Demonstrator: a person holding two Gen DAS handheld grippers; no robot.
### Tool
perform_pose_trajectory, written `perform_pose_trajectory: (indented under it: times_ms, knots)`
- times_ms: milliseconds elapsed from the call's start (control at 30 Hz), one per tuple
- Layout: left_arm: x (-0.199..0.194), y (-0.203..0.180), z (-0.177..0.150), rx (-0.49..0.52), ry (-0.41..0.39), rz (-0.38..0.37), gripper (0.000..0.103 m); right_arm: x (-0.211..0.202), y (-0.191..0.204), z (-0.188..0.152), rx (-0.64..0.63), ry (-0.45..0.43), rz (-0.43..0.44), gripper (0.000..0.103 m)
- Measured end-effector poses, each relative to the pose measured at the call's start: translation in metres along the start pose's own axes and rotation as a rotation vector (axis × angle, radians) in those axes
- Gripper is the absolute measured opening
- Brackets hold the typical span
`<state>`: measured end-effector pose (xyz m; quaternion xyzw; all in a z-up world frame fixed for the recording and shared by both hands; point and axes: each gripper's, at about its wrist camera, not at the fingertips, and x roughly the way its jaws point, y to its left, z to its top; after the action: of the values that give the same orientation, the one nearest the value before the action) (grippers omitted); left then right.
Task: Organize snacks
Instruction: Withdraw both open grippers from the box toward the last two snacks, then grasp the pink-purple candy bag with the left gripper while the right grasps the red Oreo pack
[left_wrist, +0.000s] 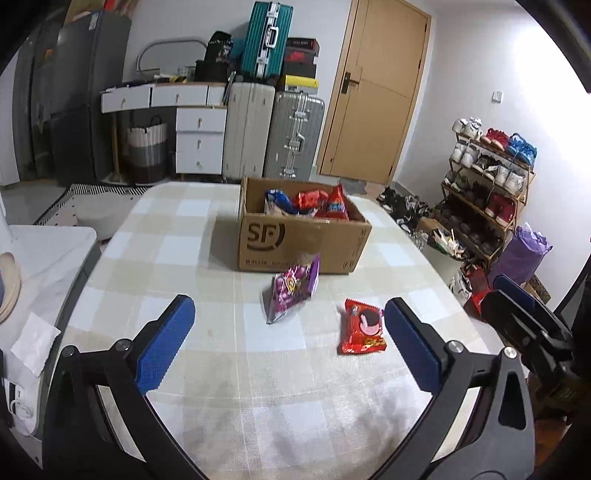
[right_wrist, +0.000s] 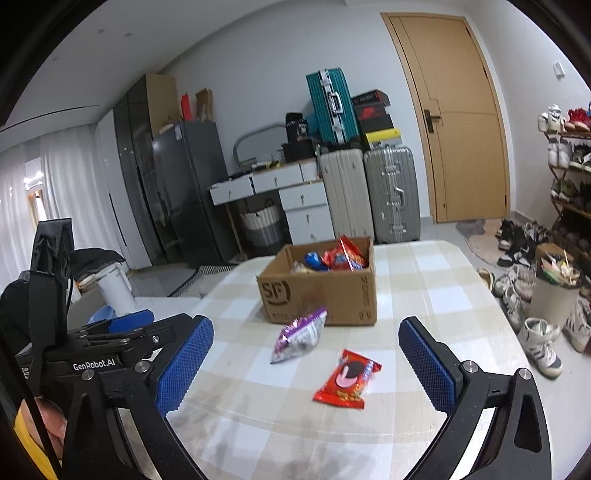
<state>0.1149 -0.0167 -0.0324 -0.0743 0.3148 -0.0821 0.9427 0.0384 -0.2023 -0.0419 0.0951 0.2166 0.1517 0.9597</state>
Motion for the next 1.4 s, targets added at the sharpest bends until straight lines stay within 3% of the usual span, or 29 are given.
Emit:
perform_pose_trajectory:
  times_ms: [400,667,800,900,1000,1200,1300,1400]
  knots:
    - [0.084,0.016,-0.012,-0.036,0.122,-0.016,0.102,0.068,-0.032,-0.024,0.039,0.126,-0.009,0.102]
    - [0.139,0.027,-0.018,-0.065,0.185,-0.017,0.102,0.126,-0.055,-0.041,0.088,0.273,0.000,0.101]
    - [0.163,0.030,-0.019,-0.063,0.213,-0.010,0.102,0.159,-0.065,-0.052,0.102,0.363,0.004,0.086]
    - [0.175,0.033,-0.020,-0.069,0.222,-0.001,0.102,0.181,-0.071,-0.062,0.133,0.433,0.009,0.080]
    - [0.185,0.035,-0.019,-0.072,0.231,0.006,0.102,0.197,-0.074,-0.069,0.138,0.473,-0.004,0.079]
    - [0.198,0.034,-0.019,-0.069,0.247,0.007,0.102,0.210,-0.060,-0.070,0.014,0.467,-0.063,0.078]
    - [0.203,0.035,-0.019,-0.075,0.254,0.011,0.102,0.212,-0.059,-0.069,0.007,0.463,-0.057,0.052]
    - [0.209,0.034,-0.018,-0.082,0.263,0.019,0.102,0.214,-0.062,-0.068,0.019,0.462,-0.041,0.047]
